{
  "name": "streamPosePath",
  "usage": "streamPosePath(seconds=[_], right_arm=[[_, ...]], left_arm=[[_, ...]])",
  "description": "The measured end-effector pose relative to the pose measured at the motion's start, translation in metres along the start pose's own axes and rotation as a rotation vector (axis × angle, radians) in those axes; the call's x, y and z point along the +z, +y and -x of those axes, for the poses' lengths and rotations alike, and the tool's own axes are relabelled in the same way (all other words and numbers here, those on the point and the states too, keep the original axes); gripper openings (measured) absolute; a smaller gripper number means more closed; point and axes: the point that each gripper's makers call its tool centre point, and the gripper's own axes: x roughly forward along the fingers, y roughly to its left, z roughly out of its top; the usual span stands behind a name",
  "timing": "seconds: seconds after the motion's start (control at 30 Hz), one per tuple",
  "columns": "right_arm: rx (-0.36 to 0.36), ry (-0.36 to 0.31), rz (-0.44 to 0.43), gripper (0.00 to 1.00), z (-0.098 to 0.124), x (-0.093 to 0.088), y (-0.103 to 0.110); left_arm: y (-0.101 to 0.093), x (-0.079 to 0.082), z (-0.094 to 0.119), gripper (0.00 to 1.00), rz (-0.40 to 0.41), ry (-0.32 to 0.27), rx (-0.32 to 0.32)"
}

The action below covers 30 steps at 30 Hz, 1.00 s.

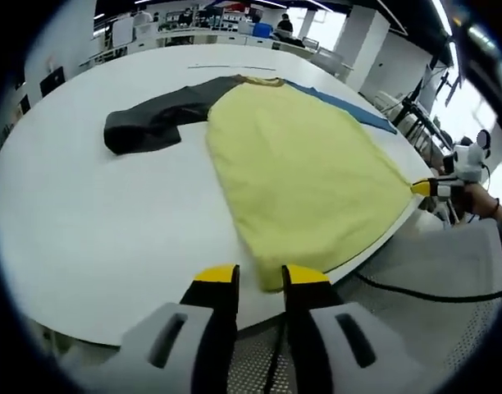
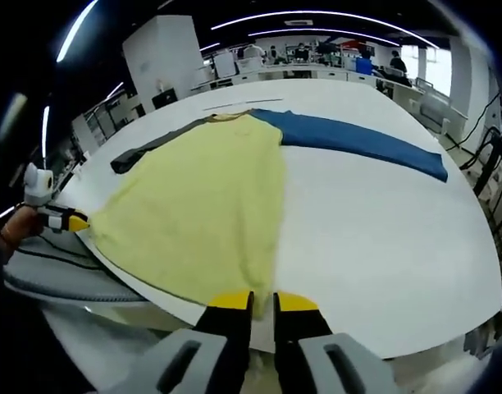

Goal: Fold the garment on the visible template until the final outline fits inside the template.

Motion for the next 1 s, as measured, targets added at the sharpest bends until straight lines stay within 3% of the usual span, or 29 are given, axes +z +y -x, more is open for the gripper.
streamPosePath(seconds=[0.2, 0.4, 0.57, 0.63, 0.8, 1.0], right_arm=[[-0.003, 0.008, -0.002, 0.04, -0.003, 0.002, 0.0], [-0.012, 0.021, 0.013, 0.0, -0.004, 0.001, 0.001], [-0.019, 0.023, 0.017, 0.0, -0.003, 0.001, 0.002], [-0.021, 0.024, 0.005, 0.0, -0.002, 0.003, 0.002], [-0.018, 0.036, -0.009, 0.0, 0.002, 0.004, 0.004], [-0.02, 0.067, -0.04, 0.0, -0.002, -0.003, 0.003]], left_arm=[[-0.003, 0.0, -0.008, 0.13, -0.017, 0.008, -0.004], [-0.008, -0.001, -0.01, 0.02, -0.021, 0.025, -0.015], [-0.01, -0.005, -0.003, 0.02, -0.054, 0.059, -0.003], [-0.009, -0.009, 0.001, 0.01, -0.064, 0.098, 0.012], [-0.009, -0.01, 0.003, 0.01, -0.001, 0.128, 0.03], [-0.009, -0.014, -0.002, 0.01, -0.03, 0.152, 0.046]])
